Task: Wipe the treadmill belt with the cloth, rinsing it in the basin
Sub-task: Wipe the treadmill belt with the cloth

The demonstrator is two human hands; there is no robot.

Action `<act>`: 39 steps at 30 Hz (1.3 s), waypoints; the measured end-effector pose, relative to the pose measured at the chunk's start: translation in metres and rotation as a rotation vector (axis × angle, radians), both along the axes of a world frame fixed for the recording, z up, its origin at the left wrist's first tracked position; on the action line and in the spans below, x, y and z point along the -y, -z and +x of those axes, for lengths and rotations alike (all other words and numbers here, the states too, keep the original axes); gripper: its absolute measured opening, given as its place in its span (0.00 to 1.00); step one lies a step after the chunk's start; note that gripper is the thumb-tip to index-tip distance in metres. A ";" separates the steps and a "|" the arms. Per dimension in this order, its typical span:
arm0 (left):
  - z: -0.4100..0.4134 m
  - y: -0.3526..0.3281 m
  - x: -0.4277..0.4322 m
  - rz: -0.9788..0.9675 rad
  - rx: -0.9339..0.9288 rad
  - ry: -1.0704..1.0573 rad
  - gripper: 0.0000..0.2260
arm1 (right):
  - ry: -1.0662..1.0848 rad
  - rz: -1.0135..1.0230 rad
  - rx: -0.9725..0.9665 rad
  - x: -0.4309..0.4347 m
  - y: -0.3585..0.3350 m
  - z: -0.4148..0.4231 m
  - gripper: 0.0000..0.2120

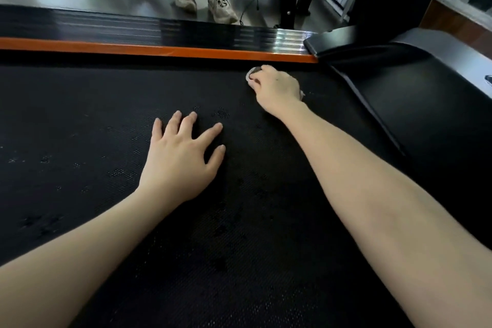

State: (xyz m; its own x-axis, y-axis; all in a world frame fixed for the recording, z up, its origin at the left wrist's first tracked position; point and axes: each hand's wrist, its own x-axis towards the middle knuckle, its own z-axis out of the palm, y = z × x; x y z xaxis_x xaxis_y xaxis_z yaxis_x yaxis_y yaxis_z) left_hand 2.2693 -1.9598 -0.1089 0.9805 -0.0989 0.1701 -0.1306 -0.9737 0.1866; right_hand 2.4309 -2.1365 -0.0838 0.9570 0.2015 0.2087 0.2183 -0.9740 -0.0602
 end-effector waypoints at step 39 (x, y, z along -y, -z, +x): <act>0.003 0.004 -0.003 0.015 0.016 -0.002 0.31 | -0.054 0.012 -0.093 0.163 -0.005 -0.032 0.17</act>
State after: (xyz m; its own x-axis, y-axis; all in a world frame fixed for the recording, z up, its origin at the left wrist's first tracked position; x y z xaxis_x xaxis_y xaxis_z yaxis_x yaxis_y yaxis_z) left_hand 2.2719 -1.9570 -0.1132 0.9778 -0.0994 0.1843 -0.1313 -0.9766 0.1701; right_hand 2.3988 -2.2999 -0.0787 0.9600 0.2519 0.1223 0.2638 -0.9600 -0.0938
